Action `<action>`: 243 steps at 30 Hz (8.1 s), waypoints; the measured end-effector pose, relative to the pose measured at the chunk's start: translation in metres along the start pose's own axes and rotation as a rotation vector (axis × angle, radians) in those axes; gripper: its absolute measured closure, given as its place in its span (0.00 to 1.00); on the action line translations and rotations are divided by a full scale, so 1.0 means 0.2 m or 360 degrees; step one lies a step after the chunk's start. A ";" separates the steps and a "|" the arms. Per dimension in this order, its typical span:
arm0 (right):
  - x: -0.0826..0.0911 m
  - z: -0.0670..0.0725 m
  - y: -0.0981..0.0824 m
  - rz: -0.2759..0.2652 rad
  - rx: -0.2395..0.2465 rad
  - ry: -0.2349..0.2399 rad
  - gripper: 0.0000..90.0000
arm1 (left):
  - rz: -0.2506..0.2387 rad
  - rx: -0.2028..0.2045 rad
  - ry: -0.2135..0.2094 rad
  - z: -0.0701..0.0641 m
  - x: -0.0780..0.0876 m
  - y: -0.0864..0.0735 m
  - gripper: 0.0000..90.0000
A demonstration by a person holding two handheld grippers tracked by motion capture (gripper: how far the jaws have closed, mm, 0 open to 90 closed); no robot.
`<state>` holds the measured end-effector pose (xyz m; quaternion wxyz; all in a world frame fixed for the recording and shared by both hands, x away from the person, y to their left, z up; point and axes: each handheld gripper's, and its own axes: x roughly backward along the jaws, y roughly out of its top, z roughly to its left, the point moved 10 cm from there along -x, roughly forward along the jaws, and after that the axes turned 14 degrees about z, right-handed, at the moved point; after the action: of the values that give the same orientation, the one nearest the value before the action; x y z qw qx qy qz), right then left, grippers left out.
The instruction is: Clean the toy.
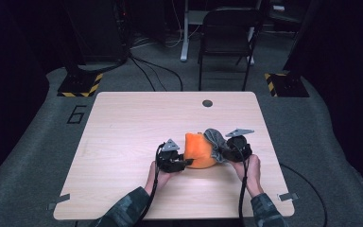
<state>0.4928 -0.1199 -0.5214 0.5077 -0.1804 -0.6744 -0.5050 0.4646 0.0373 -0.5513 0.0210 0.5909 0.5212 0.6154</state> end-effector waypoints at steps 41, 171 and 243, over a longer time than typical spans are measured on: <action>0.07 0.30 0.11 -0.0090 0.0221 0.0053 0.76 | -0.0013 -0.0020 0.0033 0.00 0.00 -0.01 0.70; 0.00 0.15 0.09 0.0043 0.0161 -0.0079 0.80 | -0.0049 -0.0341 0.0097 0.05 0.02 -0.04 0.32; 0.22 -0.30 -0.02 -0.0182 -0.0230 -0.0112 0.79 | -0.0206 -0.0102 0.0133 -0.04 0.17 0.06 0.80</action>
<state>0.5010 -0.1846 -0.4867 0.4397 -0.1954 -0.6627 -0.5739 0.4557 0.0494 -0.5172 0.0578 0.5290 0.5387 0.6532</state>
